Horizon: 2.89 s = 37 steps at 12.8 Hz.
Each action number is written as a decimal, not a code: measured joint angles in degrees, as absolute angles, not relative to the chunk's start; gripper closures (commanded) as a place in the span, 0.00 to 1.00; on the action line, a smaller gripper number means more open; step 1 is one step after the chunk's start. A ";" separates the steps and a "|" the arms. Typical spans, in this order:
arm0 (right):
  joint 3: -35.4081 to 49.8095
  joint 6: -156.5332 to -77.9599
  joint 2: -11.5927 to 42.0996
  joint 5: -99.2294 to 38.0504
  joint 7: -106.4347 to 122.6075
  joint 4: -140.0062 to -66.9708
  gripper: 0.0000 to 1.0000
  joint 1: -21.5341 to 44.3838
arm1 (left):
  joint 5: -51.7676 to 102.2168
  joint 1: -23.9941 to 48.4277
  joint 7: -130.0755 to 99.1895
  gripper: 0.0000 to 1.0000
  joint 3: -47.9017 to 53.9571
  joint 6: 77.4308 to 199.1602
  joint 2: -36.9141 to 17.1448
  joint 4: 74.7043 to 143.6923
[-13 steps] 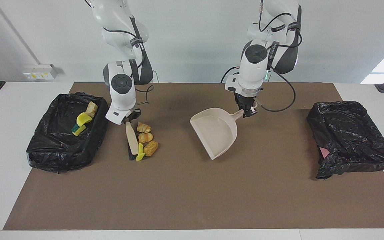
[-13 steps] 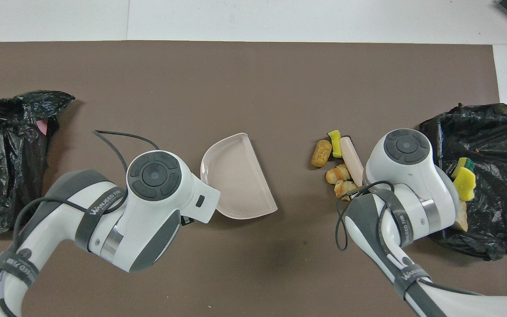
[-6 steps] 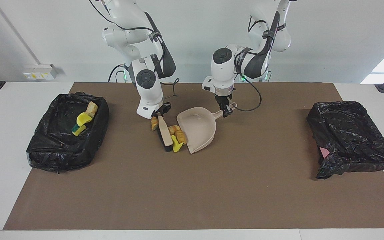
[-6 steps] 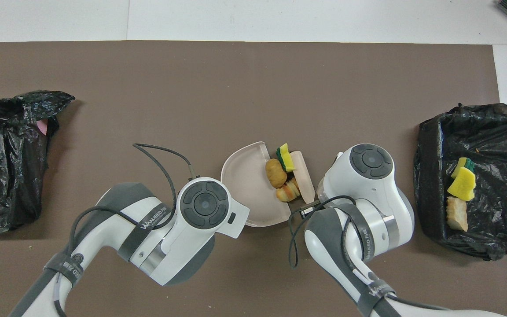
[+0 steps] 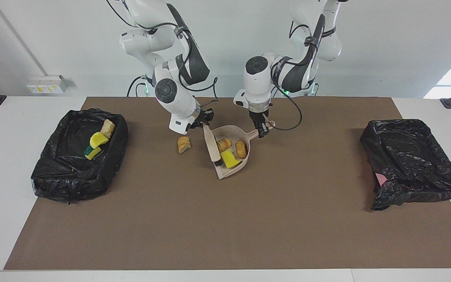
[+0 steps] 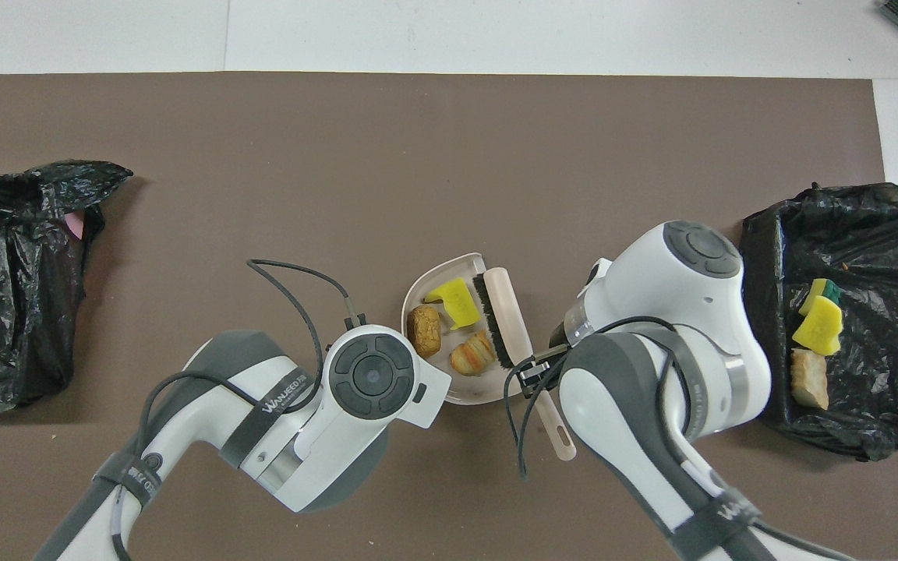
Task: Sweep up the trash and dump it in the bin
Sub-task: 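Sweep the bread and sponge with the right gripper into the dustpan, then lift the dustpan with the left gripper while the right gripper withdraws, then carry the loaded dustpan with the left gripper over the nearby trash bag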
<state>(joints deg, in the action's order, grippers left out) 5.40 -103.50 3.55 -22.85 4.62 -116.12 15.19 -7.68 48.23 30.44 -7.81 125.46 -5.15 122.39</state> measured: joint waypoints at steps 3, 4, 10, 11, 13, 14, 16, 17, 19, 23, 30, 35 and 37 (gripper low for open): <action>5.03 -95.48 -3.06 -12.73 2.75 -115.53 1.00 9.26 | -7.68 48.27 30.61 1.00 -7.83 128.03 -5.15 123.78; 4.86 -94.73 -4.49 -7.45 -0.54 -116.61 1.00 8.34 | -7.71 48.32 30.96 1.00 -7.83 128.14 -5.14 123.78; 5.25 -102.38 -5.37 2.16 -7.21 -130.95 1.00 9.52 | -8.79 49.82 31.39 1.00 -7.79 128.16 -5.06 123.78; 5.31 -104.28 -5.16 1.73 -7.42 -132.60 1.00 11.06 | -8.81 50.04 31.39 1.00 -7.78 128.15 -5.06 123.78; 5.58 -108.38 -4.77 -3.35 -7.61 -134.77 1.00 13.81 | -8.83 50.14 31.39 1.00 -7.78 128.15 -5.06 123.78; 5.70 -109.60 -4.66 -7.14 -7.24 -135.22 1.00 14.47 | -8.83 50.15 31.39 1.00 -7.78 128.15 -5.06 123.78; 5.72 -112.35 -4.59 -15.96 -5.40 -135.45 1.00 16.27 | -8.85 50.16 31.39 1.00 -7.78 128.20 -5.05 123.78; 5.75 -113.27 -4.57 -19.83 -5.03 -135.43 1.00 17.40 | -8.85 50.16 31.39 1.00 -7.79 128.22 -5.05 123.78; 5.77 -113.70 -4.66 -23.15 -5.01 -134.57 1.00 18.47 | -8.85 50.15 31.39 1.00 -7.84 128.46 -5.05 123.79; 5.02 -107.08 -8.59 -20.15 -7.70 -128.24 1.00 17.15 | -8.81 49.33 31.46 1.00 -8.16 130.31 -5.12 124.07; 8.93 -84.25 -21.14 -11.87 -23.51 -124.30 1.00 19.43 | -7.76 40.05 35.89 1.00 -8.61 132.75 -5.14 120.69; 14.35 -95.22 -17.52 -17.17 -34.95 -131.32 1.00 27.12 | -1.69 31.94 48.70 1.00 -8.86 118.77 -4.95 109.50; 14.24 -99.85 -14.85 -17.98 -35.12 -132.38 1.00 28.95 | -0.88 29.22 51.70 1.00 -8.92 112.68 -4.69 104.64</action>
